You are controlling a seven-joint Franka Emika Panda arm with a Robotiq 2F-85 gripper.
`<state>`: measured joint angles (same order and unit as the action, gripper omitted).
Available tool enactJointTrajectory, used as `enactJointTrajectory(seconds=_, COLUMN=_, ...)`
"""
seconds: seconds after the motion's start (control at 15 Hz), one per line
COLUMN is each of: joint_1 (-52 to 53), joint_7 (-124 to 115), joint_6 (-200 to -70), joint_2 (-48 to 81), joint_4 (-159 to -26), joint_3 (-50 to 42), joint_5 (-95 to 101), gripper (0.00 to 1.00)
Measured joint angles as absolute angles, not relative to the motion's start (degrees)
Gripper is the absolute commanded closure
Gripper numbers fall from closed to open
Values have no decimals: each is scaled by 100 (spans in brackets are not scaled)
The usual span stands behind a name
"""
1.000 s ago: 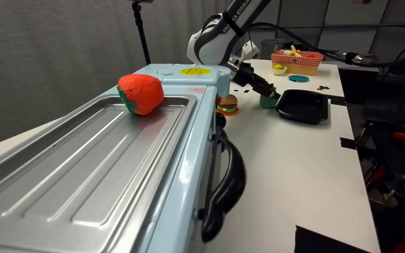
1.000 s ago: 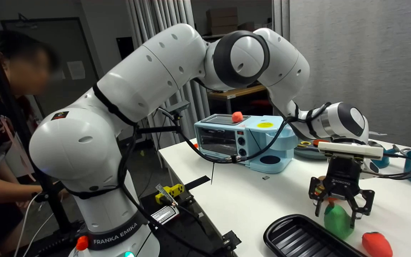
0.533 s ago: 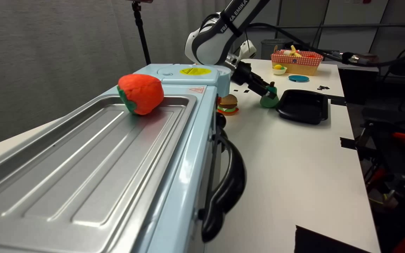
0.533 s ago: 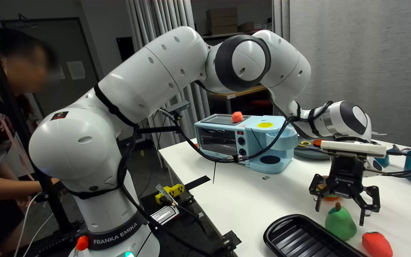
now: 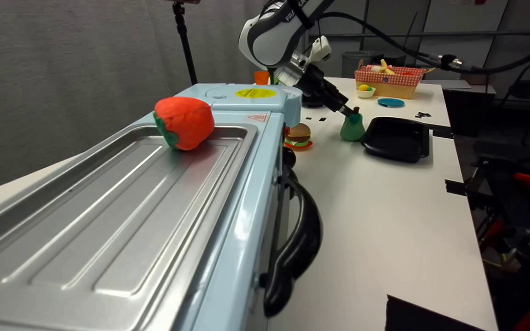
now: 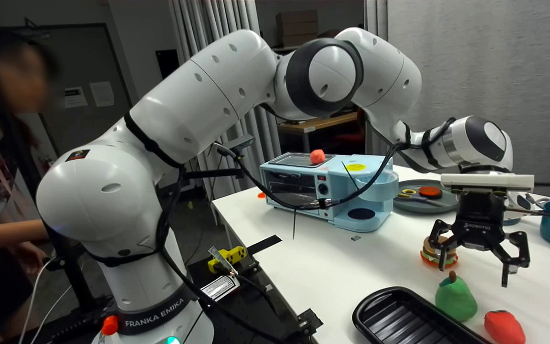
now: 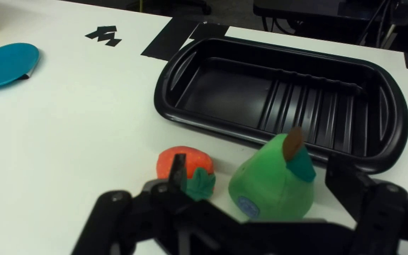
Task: Stand the sandwich plush toy and the pear plush toy upright, then place the strawberry plush toy on the tray
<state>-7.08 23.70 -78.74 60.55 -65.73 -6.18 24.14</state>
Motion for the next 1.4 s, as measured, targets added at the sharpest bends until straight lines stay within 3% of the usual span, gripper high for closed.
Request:
enactJointTrajectory(seconds=0.6, joint_1=-808, joint_7=1585, joint_6=-8185, joint_2=5270, joint_4=-6655, joint_3=-628, joint_5=1983, gripper=0)
enactJointTrajectory(seconds=1.4, joint_1=-1098, joint_7=1314, joint_6=-8930, joint_2=5225, joint_4=-7381, joint_3=-780, joint_5=1974, gripper=0)
